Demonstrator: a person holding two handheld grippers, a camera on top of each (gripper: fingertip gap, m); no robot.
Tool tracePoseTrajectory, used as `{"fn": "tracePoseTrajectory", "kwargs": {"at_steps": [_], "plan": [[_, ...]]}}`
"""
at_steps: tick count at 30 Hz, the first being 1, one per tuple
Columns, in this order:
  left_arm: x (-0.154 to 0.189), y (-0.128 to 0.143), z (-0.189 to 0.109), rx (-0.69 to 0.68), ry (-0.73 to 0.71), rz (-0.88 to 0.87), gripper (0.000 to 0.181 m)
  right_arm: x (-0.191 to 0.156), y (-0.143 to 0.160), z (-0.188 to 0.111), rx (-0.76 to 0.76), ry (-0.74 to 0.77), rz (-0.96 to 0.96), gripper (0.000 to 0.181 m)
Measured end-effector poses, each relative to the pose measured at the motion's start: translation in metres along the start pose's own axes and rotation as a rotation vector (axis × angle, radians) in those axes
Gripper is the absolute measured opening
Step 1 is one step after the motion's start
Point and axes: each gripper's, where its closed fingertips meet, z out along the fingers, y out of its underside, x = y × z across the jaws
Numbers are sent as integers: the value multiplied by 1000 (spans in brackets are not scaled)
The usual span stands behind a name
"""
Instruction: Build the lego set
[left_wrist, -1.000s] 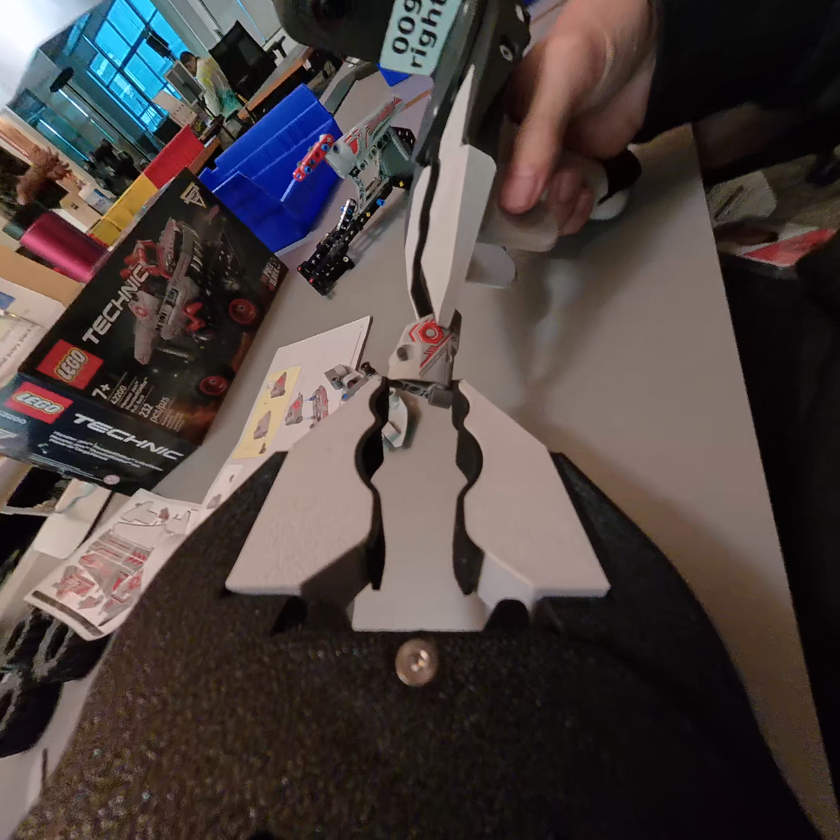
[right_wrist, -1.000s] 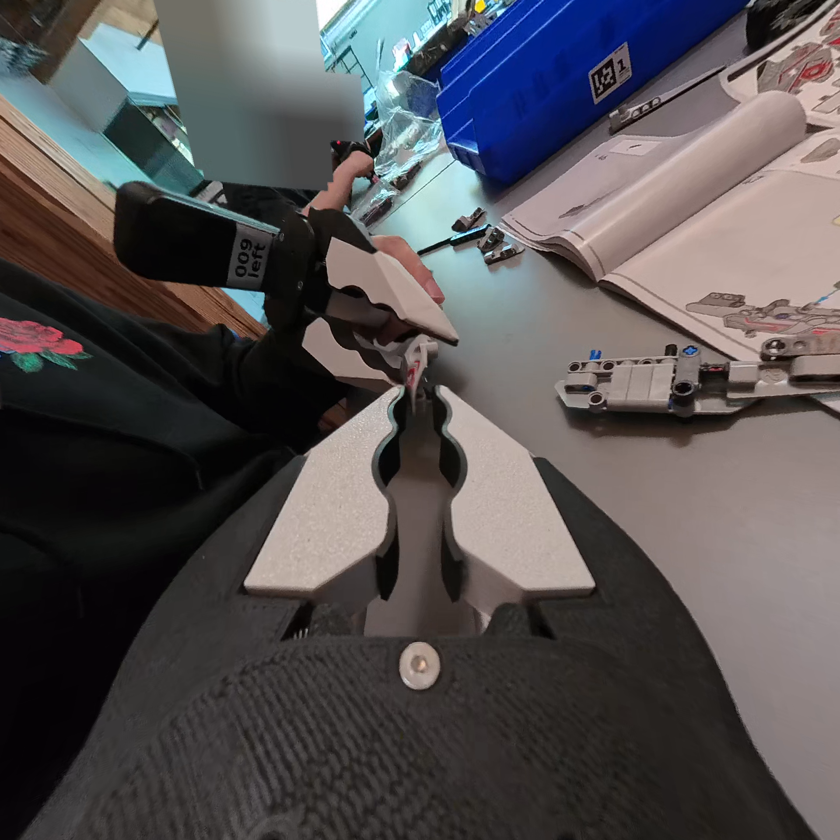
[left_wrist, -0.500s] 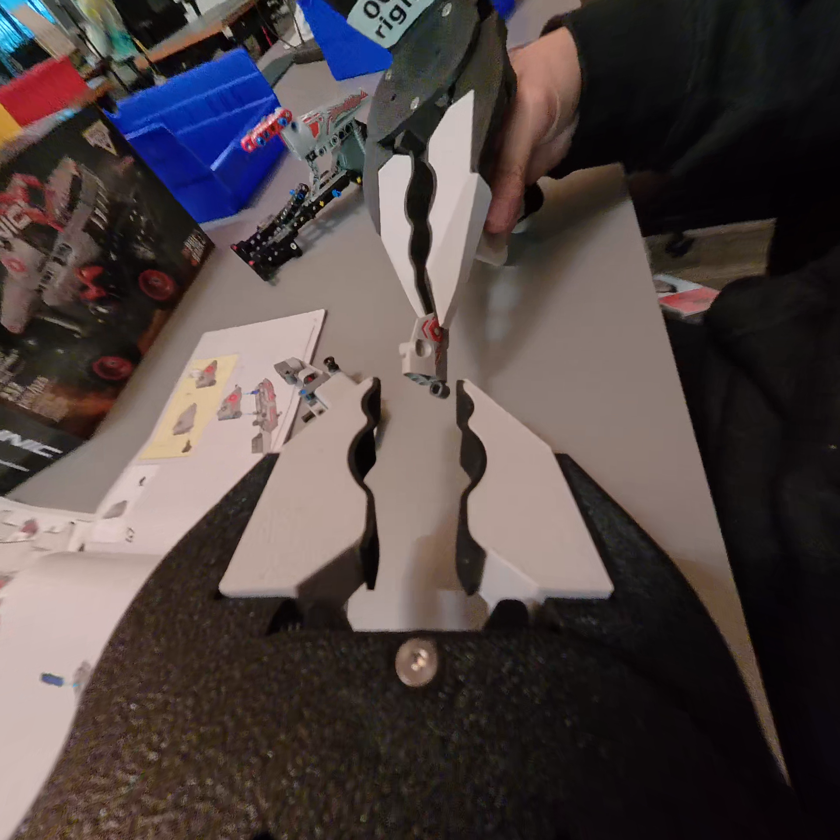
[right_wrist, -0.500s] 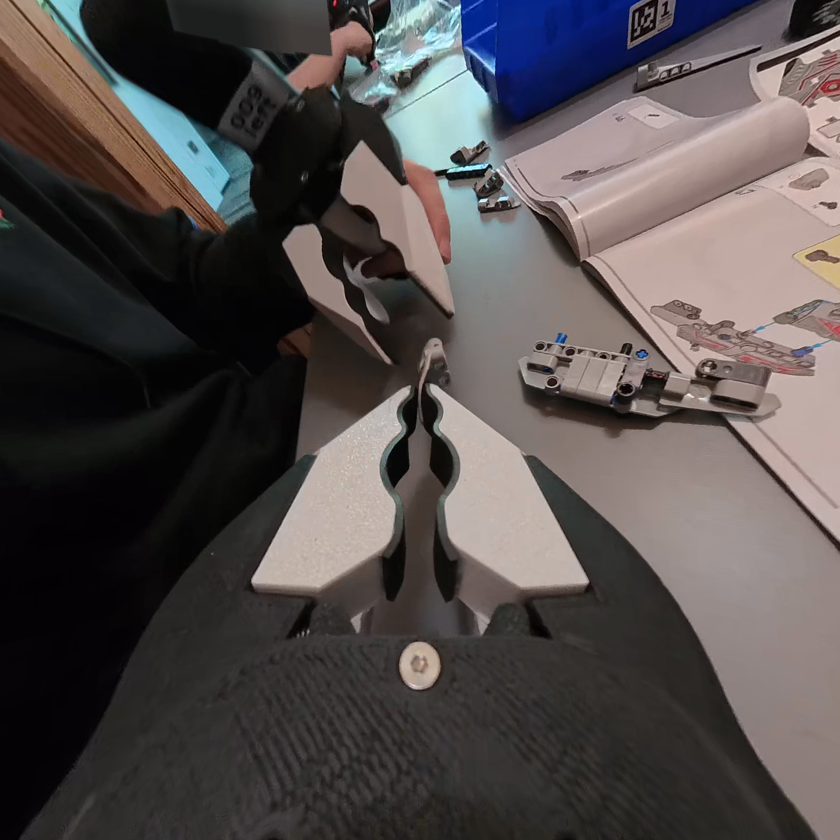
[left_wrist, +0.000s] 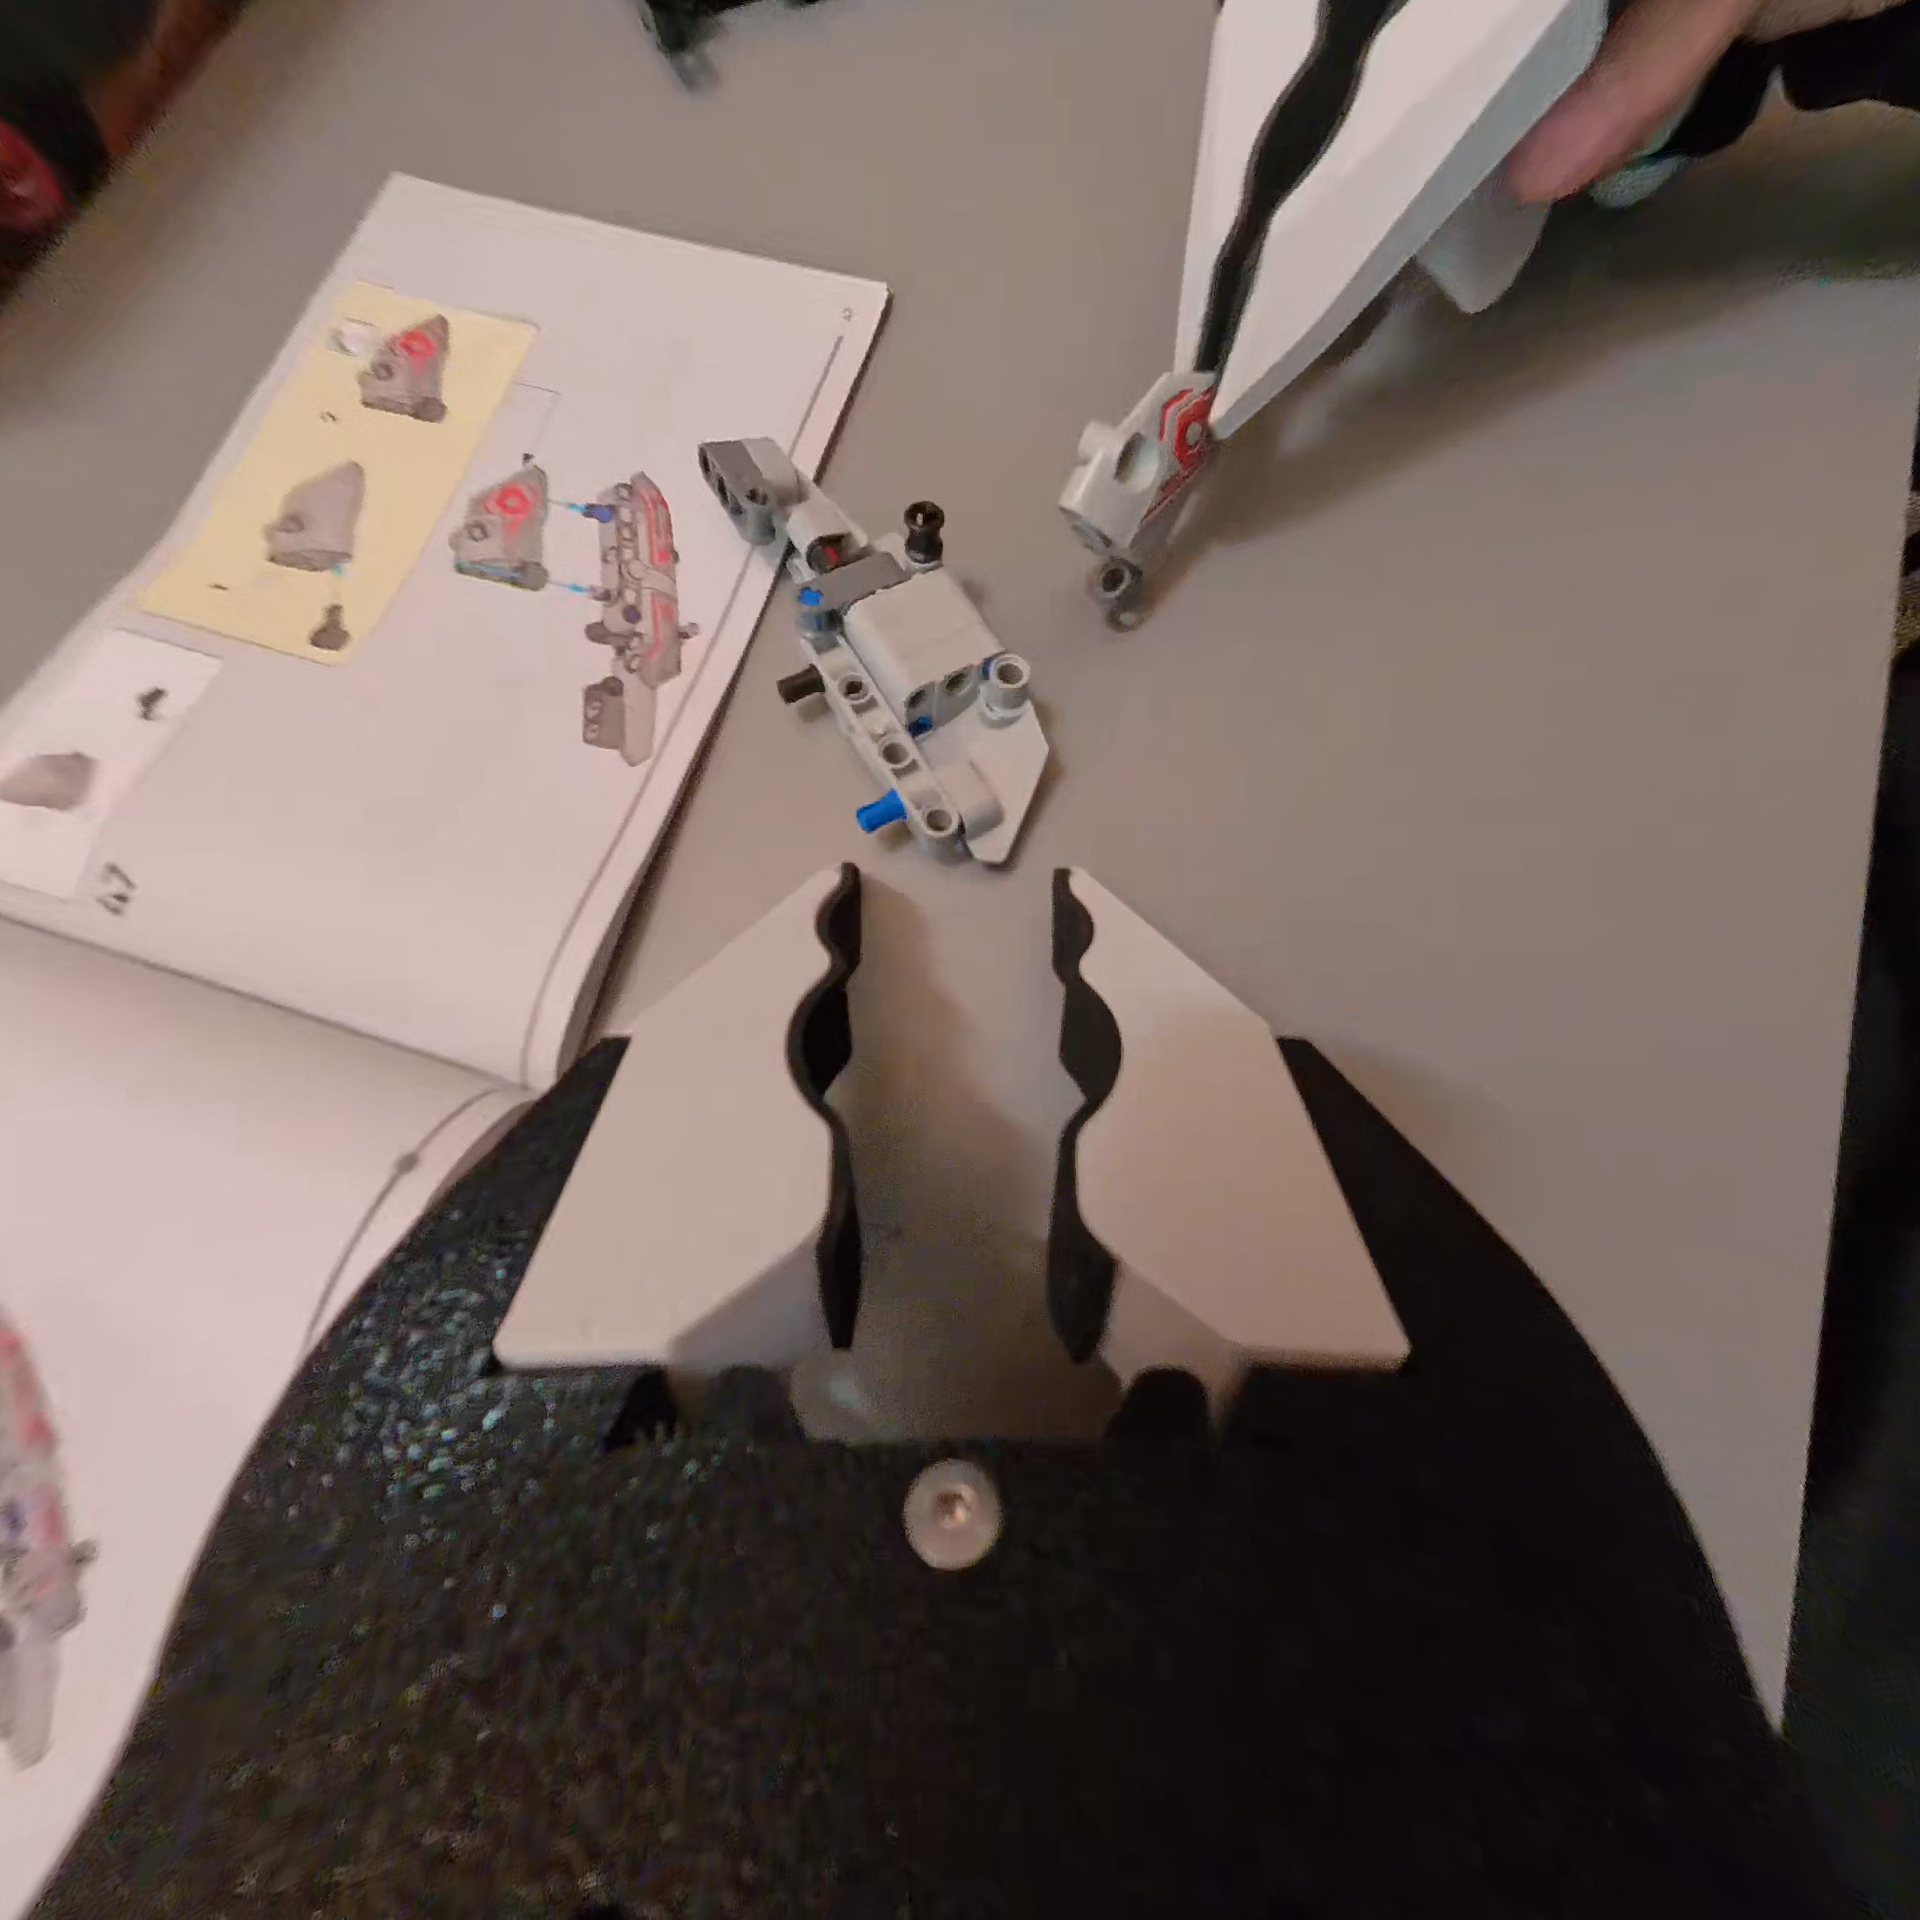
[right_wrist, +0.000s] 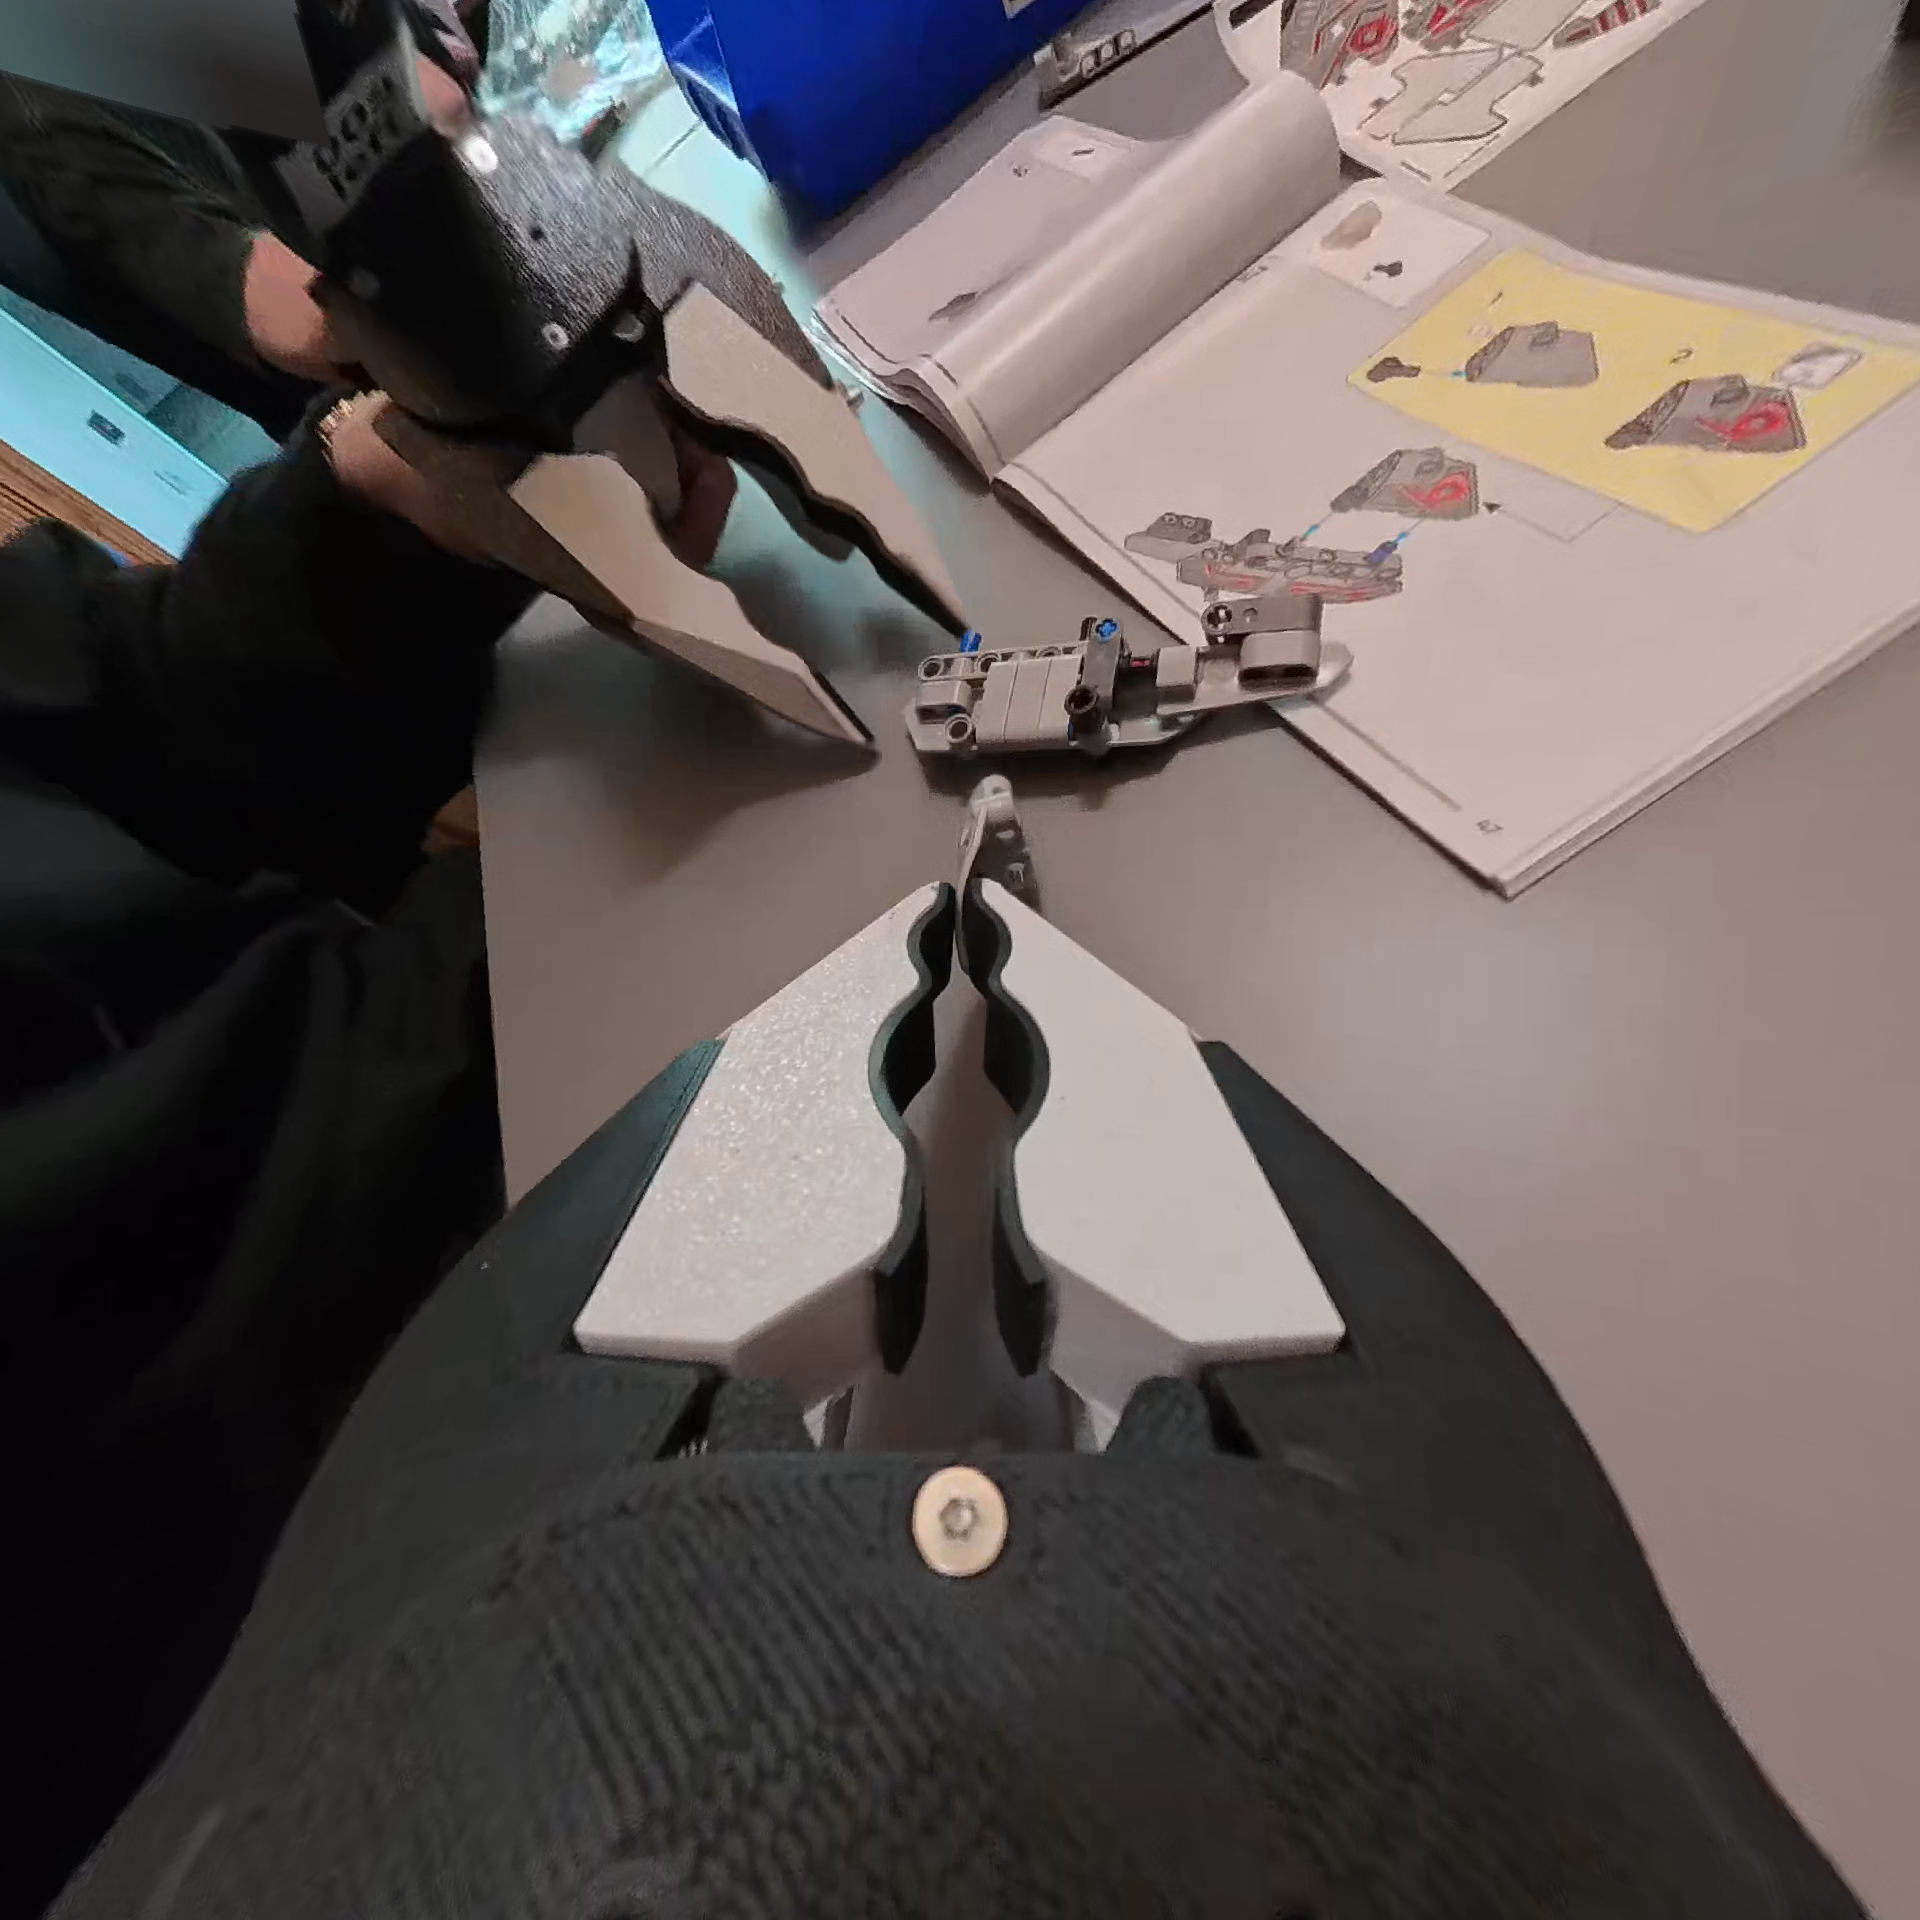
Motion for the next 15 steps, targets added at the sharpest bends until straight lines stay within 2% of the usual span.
{"fn": "tracePoseTrajectory", "kwargs": {"at_steps": [1,8,12,15], "plan": [[1,-2,3,8,-3,-8,33,-1,0,-2,10,-6,15,0],[26,-14,15,19,2,123,10,6,17,-7,-55,18,85,1],[43,-26,16,79,57,204,9,7,22,-12,-69,14,100,1],[41,-31,10,109,64,217,11,9,26,-13,-90,26,93,3]]}}
